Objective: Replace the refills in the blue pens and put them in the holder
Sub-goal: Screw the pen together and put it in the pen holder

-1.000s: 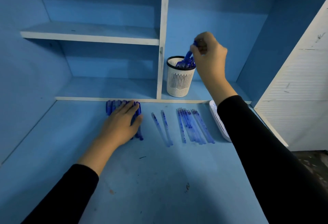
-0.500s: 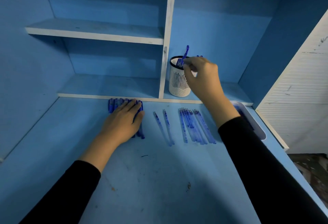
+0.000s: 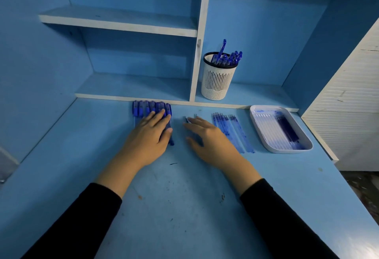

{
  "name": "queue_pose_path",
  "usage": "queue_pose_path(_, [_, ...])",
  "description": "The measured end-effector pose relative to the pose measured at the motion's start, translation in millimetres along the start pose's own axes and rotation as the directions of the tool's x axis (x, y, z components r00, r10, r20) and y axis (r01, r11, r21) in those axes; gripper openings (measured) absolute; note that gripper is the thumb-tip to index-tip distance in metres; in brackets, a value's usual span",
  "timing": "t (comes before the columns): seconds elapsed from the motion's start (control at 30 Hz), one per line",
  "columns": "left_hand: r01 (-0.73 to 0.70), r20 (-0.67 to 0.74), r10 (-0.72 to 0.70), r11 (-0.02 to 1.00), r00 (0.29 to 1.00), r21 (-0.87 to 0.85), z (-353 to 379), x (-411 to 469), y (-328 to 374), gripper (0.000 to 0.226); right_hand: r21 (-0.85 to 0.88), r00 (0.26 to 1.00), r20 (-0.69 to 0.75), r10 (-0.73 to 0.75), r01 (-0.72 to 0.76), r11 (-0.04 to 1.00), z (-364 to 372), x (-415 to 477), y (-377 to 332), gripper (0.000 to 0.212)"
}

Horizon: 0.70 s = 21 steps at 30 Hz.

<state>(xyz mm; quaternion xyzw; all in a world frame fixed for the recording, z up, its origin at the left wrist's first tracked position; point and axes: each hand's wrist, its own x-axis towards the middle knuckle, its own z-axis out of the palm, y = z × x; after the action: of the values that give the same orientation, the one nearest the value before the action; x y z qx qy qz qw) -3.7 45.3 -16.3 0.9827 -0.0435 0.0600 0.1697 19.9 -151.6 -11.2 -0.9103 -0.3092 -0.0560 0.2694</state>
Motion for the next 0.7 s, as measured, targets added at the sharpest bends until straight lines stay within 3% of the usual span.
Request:
queue_pose_path(0.17, [0.004,0.014,-0.004,1.0,1.0,0.013,1,-2,2,0.073,-0.072,1.0,0.021,-0.022,0.024,0.997,3,-4,4,0.033])
queue_pose_path(0.33, [0.005,0.007,-0.005,1.0,1.0,0.009,1,-4,2,0.072,-0.139,0.997,0.044,0.066,-0.059,0.988,-1,-5,14,0.038])
queue_pose_path(0.5, [0.008,0.016,-0.009,1.0,1.0,0.025,2,-2,0,0.055,-0.16,0.989,-0.003,0.148,-0.147,0.976,-9,-10,24,0.038])
queue_pose_path(0.7, [-0.003,0.003,0.003,1.0,1.0,0.02,3,-2,0,0.053,-0.128,0.979,-0.042,0.201,-0.205,0.97,-15,-13,32,0.037])
